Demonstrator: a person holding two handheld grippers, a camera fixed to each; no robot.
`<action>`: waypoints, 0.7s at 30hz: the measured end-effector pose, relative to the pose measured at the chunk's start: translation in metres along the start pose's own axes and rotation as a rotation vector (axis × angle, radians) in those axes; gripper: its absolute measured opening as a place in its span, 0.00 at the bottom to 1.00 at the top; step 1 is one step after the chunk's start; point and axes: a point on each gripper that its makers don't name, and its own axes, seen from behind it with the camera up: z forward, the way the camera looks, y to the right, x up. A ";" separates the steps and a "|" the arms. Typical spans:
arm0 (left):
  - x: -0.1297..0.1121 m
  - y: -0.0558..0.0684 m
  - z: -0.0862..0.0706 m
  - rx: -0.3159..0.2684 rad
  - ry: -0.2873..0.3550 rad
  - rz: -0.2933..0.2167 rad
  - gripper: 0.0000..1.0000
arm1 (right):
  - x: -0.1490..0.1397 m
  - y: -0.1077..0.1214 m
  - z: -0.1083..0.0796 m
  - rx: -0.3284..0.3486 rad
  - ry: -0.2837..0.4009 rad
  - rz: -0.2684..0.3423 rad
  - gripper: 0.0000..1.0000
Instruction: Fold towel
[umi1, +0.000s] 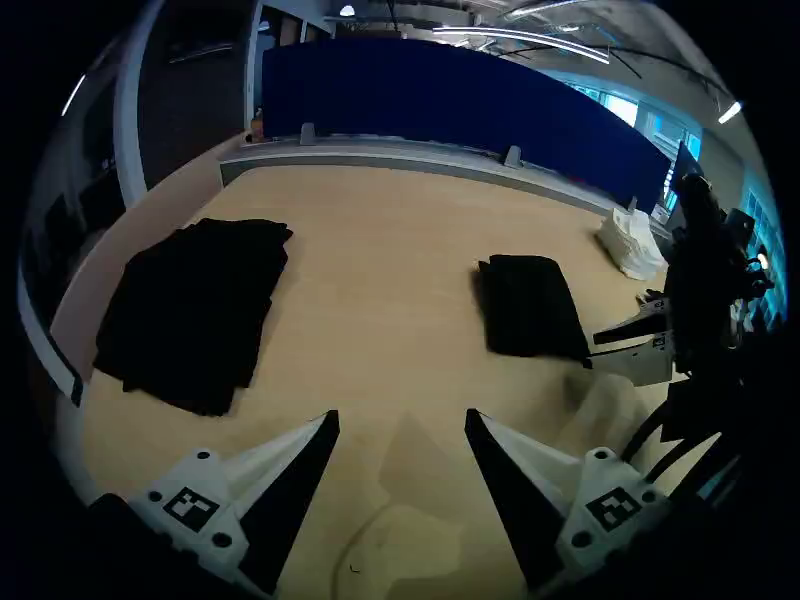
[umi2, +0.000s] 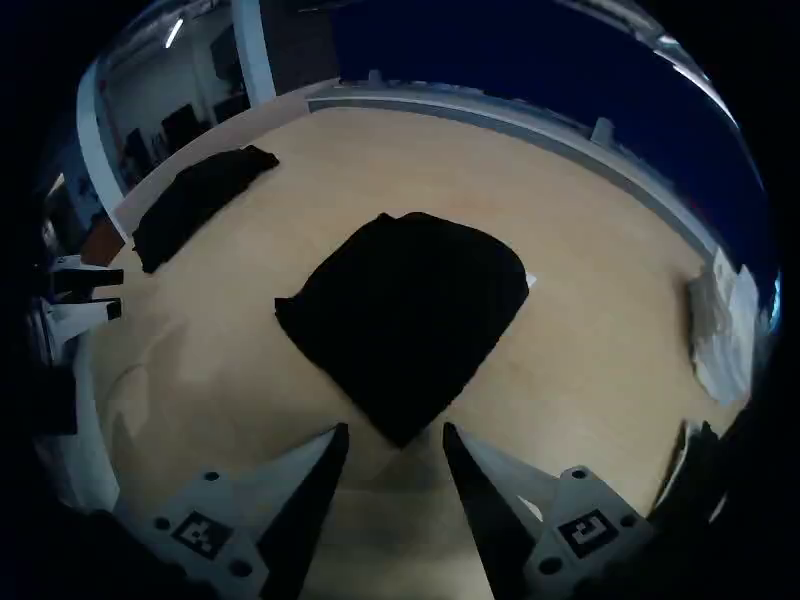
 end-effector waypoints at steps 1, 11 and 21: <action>0.000 0.000 0.000 0.000 0.000 0.001 0.93 | -0.001 0.000 0.001 -0.001 -0.001 0.002 0.70; -0.004 -0.003 -0.003 0.002 -0.003 0.000 0.93 | -0.008 -0.001 0.008 -0.009 -0.015 0.028 0.45; -0.005 -0.006 -0.005 0.005 -0.003 0.002 0.93 | -0.010 0.003 0.012 -0.023 -0.013 0.050 0.17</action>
